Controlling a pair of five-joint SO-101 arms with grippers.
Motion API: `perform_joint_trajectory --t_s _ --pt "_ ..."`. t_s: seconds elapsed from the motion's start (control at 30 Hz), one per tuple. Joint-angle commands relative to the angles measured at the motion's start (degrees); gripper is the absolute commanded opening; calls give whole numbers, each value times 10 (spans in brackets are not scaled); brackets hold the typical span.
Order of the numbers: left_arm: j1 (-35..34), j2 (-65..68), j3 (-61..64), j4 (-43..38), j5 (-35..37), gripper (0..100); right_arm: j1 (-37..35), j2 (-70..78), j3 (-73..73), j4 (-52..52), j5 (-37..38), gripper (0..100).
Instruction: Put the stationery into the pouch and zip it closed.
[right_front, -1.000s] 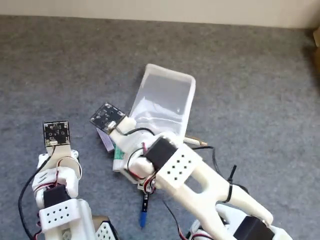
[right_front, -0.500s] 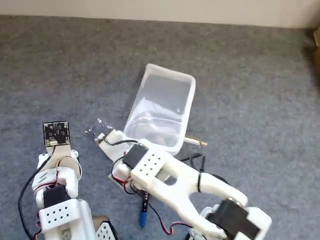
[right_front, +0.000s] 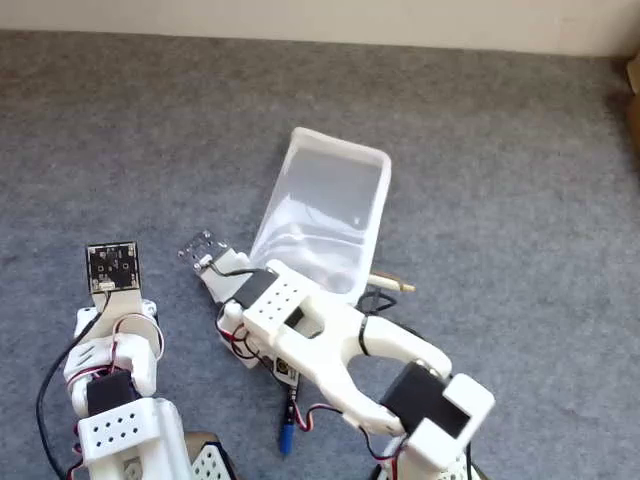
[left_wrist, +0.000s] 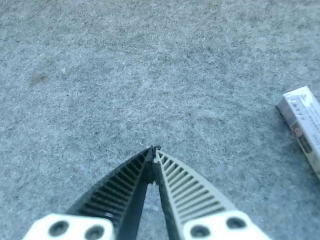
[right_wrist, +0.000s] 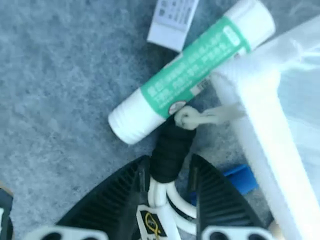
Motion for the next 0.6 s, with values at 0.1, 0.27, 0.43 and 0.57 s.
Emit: perform_joint_trajectory --t_s 0.1,0.27,0.43,0.57 --pt "-3 -7 9 -13 -1 7 9 37 -39 -43 -4 131" --pt "-3 -7 10 -13 -1 7 9 35 -37 -42 -2 36" --pt "-3 -7 10 -13 -2 7 10 -18 -36 -29 -1 5" --pt "-3 -7 10 -13 -2 7 29 -65 -35 7 0 5"
